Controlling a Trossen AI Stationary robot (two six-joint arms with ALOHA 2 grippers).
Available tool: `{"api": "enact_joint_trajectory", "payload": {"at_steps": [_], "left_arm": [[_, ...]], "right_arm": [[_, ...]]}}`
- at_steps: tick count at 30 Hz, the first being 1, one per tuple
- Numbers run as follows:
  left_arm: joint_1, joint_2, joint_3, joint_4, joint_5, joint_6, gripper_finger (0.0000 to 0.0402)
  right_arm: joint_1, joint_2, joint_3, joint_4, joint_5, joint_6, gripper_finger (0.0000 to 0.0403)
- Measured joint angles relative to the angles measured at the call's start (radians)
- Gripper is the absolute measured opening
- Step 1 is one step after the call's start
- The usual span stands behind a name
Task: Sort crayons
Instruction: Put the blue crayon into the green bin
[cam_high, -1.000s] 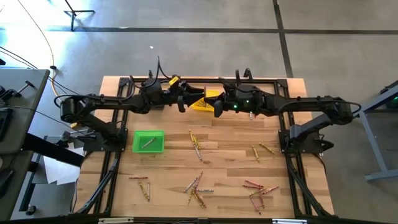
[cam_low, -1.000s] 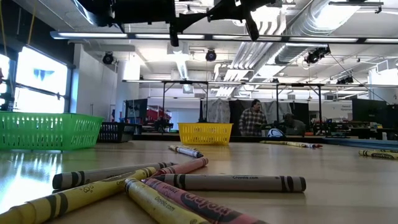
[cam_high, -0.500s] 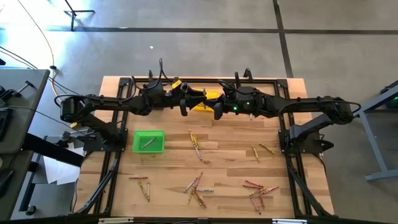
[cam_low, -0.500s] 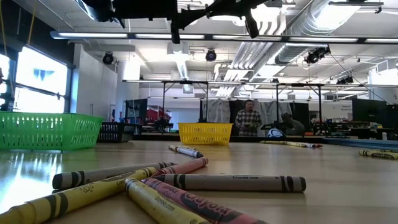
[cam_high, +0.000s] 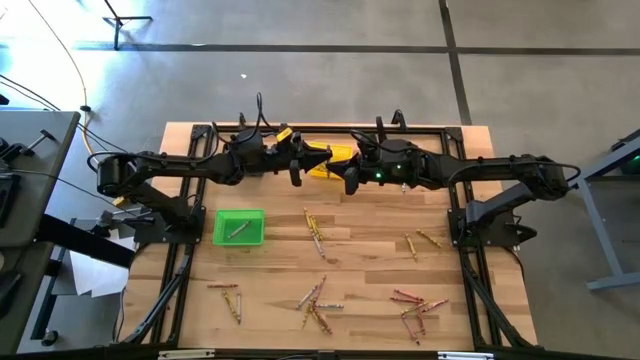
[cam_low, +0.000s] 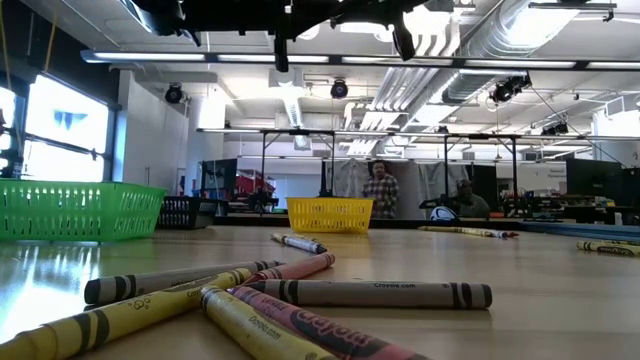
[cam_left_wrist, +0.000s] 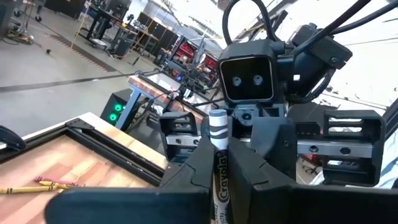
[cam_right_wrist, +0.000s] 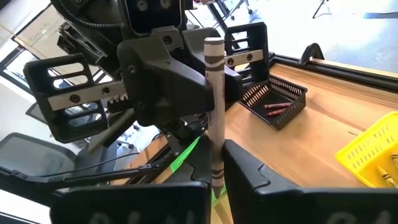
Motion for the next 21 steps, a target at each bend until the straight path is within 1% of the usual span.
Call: {"api": "enact_joint_trajectory", "payload": {"at_steps": [7, 11, 13, 15, 18, 21], "left_arm": [[0.012, -0.016, 0.0, -0.059, 0.011, 0.023, 0.0004], [0.054, -0.084, 0.0, -0.204, 0.008, 0.085, 0.0004], [0.077, -0.14, 0.0, -0.339, 0.007, 0.111, 0.0004], [0.096, -0.214, 0.0, -0.512, 0.006, 0.132, 0.0004], [0.109, -0.34, 0.001, -0.849, 0.003, 0.14, 0.0004], [0.088, -0.458, 0.001, -1.195, -0.017, 0.072, 0.0004]], "right_arm": [[-0.004, 0.0, 0.0, -0.001, 0.002, -0.004, 0.0081], [-0.004, -0.013, 0.0, -0.042, 0.004, -0.018, 0.0105], [-0.004, -0.033, 0.0, -0.084, 0.004, -0.018, 0.011], [-0.004, -0.06, 0.0, -0.132, 0.003, -0.018, 0.0111], [-0.003, -0.102, 0.0, -0.224, 0.001, -0.017, 0.0112], [-0.002, -0.132, 0.0, -0.308, 0.002, 0.007, 0.0113]]}}
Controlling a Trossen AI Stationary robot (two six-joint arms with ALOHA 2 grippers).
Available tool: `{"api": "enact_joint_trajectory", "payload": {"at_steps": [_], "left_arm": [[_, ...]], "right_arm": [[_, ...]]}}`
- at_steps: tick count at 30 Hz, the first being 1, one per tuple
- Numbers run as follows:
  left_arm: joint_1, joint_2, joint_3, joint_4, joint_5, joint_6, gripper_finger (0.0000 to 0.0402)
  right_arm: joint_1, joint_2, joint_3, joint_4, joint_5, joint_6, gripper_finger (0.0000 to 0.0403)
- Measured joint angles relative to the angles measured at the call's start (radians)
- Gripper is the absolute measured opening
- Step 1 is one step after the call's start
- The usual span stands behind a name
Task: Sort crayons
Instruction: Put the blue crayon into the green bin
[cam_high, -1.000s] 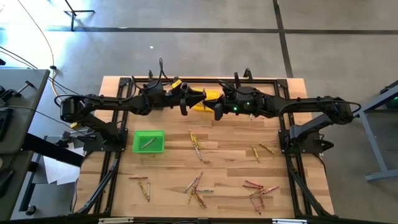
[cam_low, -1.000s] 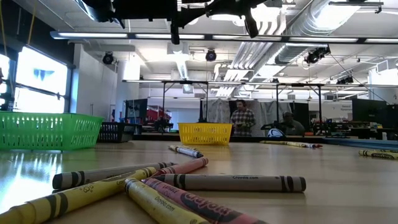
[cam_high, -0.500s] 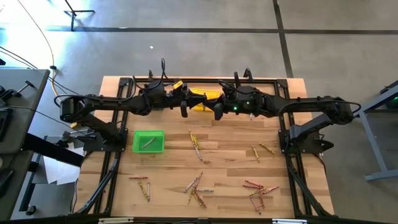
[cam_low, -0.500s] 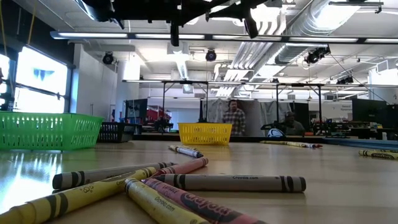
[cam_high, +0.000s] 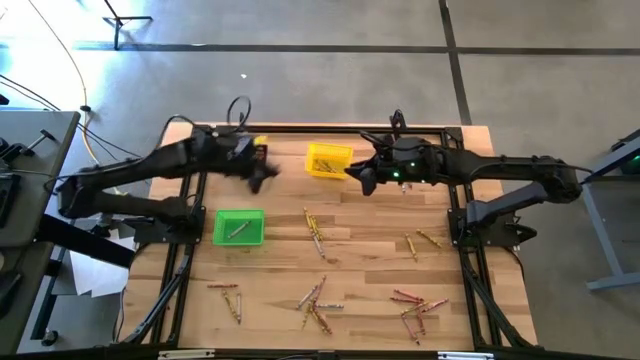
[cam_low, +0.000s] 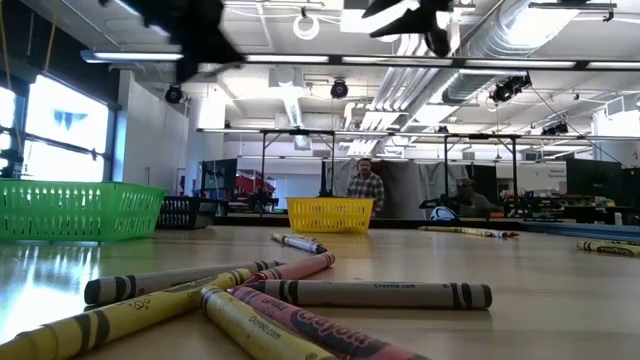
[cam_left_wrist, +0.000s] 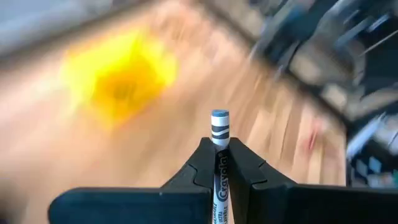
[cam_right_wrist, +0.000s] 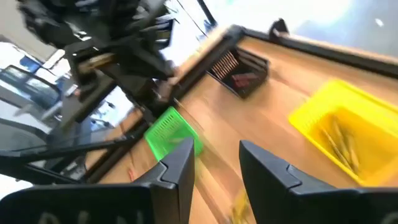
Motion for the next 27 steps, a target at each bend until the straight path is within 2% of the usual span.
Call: {"api": "enact_joint_trajectory", "payload": {"at_steps": [4, 7, 12, 17, 21, 27], "left_arm": [[-0.09, -0.108, -0.004, -0.404, -0.063, -0.194, 0.0003], [-0.185, -0.155, -0.041, -0.539, -0.122, -0.363, 0.0003], [-0.309, -0.175, -0.156, -0.538, -0.18, -0.504, 0.0003], [-0.362, -0.15, -0.282, -0.505, -0.177, -0.585, 0.0004], [-0.376, -0.144, -0.334, -0.424, -0.174, -0.593, 0.0018], [-0.378, -0.146, -0.34, -0.382, -0.174, -0.562, 0.0054]], "right_arm": [[0.0, -0.009, 0.0, -0.064, 0.0, 0.024, 0.0113], [0.0, -0.002, 0.0, -0.077, 0.002, 0.024, 0.0113], [-0.001, 0.005, -0.002, -0.079, 0.033, 0.017, 0.0113], [-0.001, 0.007, -0.002, -0.088, 0.051, 0.016, 0.0113], [-0.001, 0.007, -0.003, -0.088, 0.051, 0.016, 0.0113], [-0.001, 0.007, -0.003, -0.088, 0.051, 0.024, 0.0113]]}}
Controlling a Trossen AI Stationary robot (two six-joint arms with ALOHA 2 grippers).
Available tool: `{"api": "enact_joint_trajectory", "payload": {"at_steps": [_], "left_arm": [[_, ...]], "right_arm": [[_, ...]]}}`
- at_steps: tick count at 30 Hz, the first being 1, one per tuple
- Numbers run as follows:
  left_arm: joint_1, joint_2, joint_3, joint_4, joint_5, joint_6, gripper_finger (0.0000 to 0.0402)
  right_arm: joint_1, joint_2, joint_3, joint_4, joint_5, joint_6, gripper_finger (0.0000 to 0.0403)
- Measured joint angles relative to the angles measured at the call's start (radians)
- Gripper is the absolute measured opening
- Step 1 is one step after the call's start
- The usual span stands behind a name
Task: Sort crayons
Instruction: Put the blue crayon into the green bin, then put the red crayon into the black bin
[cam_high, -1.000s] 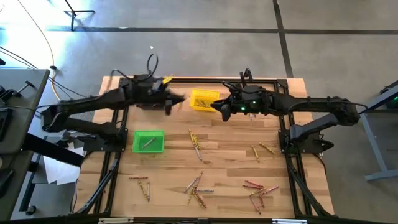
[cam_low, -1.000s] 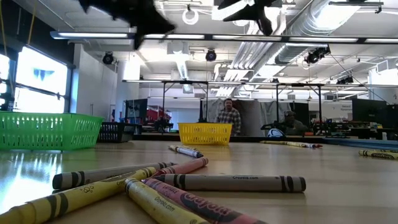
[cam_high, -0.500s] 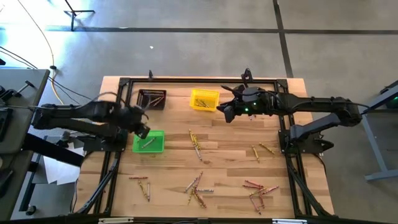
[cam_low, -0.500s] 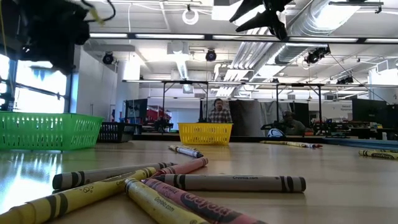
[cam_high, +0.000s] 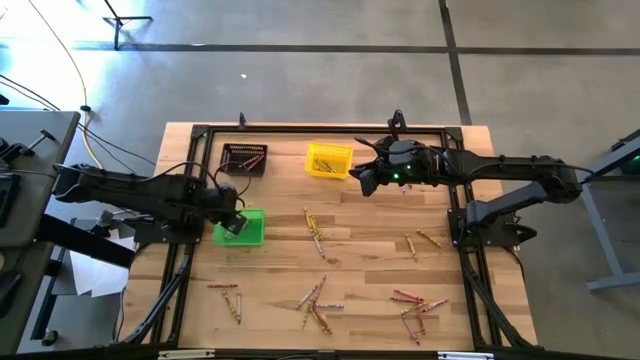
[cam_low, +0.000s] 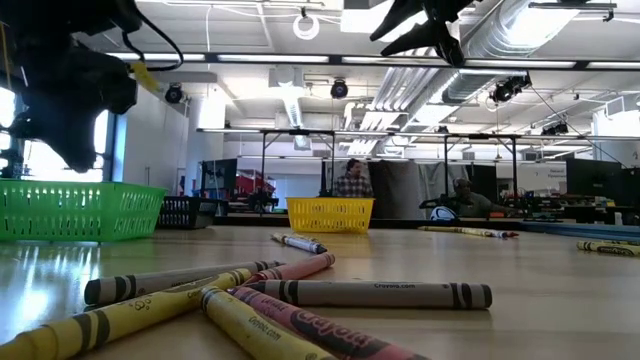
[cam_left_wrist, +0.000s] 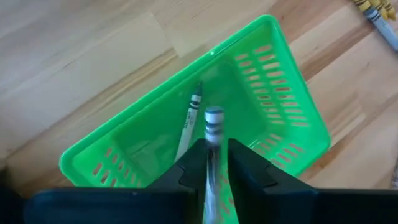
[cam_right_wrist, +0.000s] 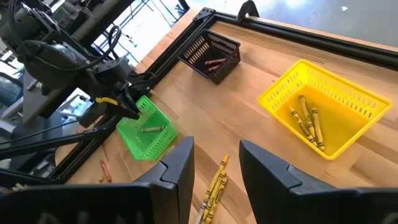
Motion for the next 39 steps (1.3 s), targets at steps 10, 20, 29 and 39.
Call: {"api": "enact_joint_trajectory", "payload": {"at_steps": [10, 20, 29, 39], "left_arm": [[-0.004, 0.0, 0.026, 0.091, 0.207, 0.099, 0.0085], [-0.317, 0.018, 0.054, 0.424, 0.371, 0.004, 0.0049], [-0.696, 0.169, 0.054, 0.492, 0.316, -0.109, 0.0035], [-0.764, 0.381, 0.054, 0.488, 0.309, -0.136, 0.0035]], "right_arm": [[0.016, 0.0, 0.0, 0.0, -0.004, 0.011, 0.0113], [0.055, 0.0, -0.001, -0.007, -0.014, 0.008, 0.0113], [0.1, 0.0, -0.001, -0.017, -0.008, 0.007, 0.0113], [0.108, 0.0, -0.001, -0.019, 0.002, -0.004, 0.0113]]}}
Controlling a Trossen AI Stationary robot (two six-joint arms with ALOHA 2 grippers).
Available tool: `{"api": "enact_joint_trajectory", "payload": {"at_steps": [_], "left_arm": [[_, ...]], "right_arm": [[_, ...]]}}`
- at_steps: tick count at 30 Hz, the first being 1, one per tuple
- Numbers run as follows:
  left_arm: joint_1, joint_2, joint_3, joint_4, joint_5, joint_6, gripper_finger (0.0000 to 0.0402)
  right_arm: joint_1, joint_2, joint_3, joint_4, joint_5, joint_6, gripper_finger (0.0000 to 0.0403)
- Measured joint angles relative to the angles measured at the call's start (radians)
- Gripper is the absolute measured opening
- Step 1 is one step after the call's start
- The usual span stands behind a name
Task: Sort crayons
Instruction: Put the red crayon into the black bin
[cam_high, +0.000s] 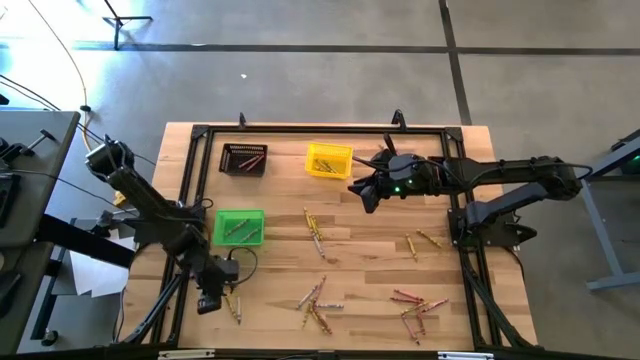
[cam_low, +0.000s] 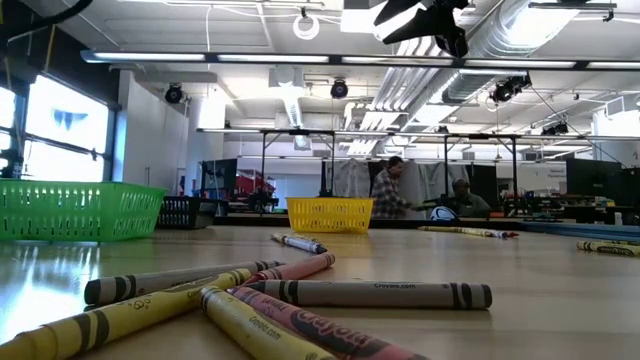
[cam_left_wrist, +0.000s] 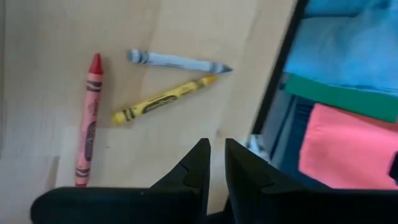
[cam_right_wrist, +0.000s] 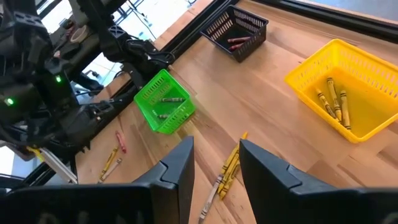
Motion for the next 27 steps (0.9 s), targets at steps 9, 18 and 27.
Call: {"api": "enact_joint_trajectory", "payload": {"at_steps": [9, 18, 27], "left_arm": [[-0.001, 0.098, 0.0, -0.003, 0.013, 0.115, 0.0035], [0.001, 0.125, 0.0, -0.049, 0.002, 0.261, 0.0035], [0.002, 0.125, 0.0, -0.146, -0.067, 0.263, 0.0035]], "right_arm": [[0.003, 0.0, 0.0, 0.0, -0.002, -0.006, 0.0113], [0.006, 0.0, 0.0, 0.0, -0.003, -0.004, 0.0113], [0.006, 0.0, 0.0, 0.0, -0.003, -0.003, 0.0113]]}}
